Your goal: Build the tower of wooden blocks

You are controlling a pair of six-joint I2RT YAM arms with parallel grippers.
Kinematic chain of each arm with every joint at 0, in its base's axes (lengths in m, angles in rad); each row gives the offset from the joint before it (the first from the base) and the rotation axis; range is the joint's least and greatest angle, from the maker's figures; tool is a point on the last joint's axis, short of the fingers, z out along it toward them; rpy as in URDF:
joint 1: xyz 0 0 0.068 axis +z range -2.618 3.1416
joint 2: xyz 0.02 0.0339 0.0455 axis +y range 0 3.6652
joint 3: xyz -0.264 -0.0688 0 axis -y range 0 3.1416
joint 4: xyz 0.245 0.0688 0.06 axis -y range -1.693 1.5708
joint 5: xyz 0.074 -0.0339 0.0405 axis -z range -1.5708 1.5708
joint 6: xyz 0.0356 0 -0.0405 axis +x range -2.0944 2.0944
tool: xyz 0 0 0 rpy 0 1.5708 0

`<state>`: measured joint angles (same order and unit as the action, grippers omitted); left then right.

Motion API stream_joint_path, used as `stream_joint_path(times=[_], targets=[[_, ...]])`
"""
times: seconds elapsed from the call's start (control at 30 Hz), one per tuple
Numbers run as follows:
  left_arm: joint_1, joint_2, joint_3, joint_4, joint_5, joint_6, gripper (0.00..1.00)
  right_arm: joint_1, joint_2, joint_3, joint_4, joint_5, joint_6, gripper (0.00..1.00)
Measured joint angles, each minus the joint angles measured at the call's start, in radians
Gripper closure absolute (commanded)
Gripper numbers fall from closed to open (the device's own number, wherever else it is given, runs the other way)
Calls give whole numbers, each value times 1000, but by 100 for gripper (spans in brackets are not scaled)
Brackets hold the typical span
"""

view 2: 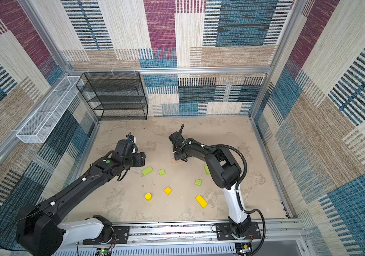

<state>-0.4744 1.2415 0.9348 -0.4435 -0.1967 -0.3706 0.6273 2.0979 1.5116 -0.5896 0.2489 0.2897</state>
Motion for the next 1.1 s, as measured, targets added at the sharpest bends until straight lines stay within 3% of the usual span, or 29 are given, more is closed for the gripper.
stream_joint_path(times=[0.4,0.63,1.1], targets=[[-1,-40,-8,-3,20,-19,25,11,-106,-26,-11,-109,46,7],[-1,-77,-29,-9,19,-21,25,41,-129,-80,-10,-170,117,3],[-1,-98,-47,-19,18,-22,25,72,-93,-68,-14,-128,228,1]])
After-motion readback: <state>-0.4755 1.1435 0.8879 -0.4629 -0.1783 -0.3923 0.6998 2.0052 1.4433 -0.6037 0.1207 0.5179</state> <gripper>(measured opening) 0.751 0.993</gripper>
